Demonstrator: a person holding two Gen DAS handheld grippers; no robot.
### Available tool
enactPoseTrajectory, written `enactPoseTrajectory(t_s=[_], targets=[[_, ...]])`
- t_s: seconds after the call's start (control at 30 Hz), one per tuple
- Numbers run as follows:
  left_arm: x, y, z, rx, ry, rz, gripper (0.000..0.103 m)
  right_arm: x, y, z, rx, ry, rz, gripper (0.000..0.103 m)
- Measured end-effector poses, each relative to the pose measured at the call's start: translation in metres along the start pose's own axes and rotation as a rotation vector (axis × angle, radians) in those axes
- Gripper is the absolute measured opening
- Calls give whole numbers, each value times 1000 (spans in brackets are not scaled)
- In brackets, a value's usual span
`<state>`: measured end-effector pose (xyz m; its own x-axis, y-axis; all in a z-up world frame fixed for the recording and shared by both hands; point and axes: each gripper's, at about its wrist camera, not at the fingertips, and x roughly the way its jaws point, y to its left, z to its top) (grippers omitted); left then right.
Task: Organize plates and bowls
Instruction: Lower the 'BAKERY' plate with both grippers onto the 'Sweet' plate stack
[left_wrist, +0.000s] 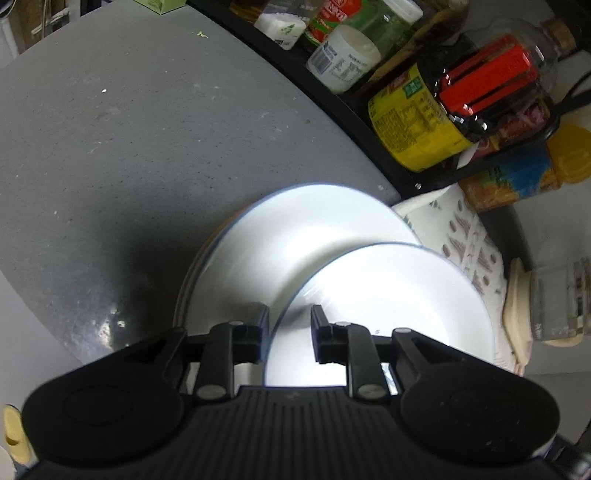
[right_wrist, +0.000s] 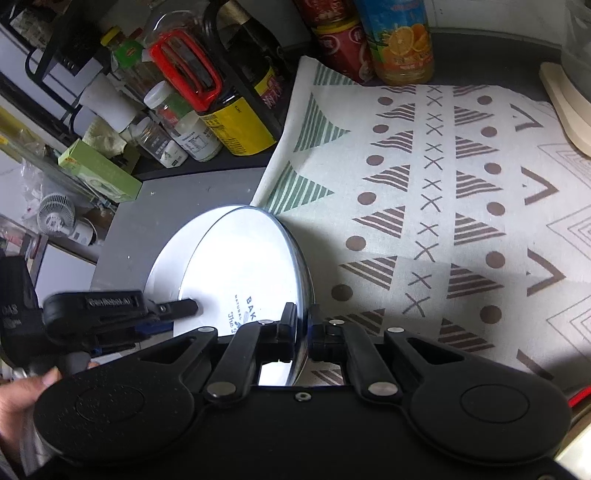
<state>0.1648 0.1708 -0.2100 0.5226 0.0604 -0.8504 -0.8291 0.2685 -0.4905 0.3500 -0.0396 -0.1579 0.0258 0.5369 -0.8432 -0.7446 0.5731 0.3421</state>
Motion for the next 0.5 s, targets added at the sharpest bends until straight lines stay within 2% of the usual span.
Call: enactPoseTrajectory(t_s=[0.27, 0.4, 0.5], targets=[[-9, -1, -4, 10, -26, 26, 28, 4, -4, 0, -1, 13, 15, 6], [-25, -6, -5, 70, -68, 66, 53, 8, -5, -1, 4, 14, 14, 6], [-38, -8, -4, 110, -109, 81, 58, 10, -6, -2, 11, 15, 20, 6]])
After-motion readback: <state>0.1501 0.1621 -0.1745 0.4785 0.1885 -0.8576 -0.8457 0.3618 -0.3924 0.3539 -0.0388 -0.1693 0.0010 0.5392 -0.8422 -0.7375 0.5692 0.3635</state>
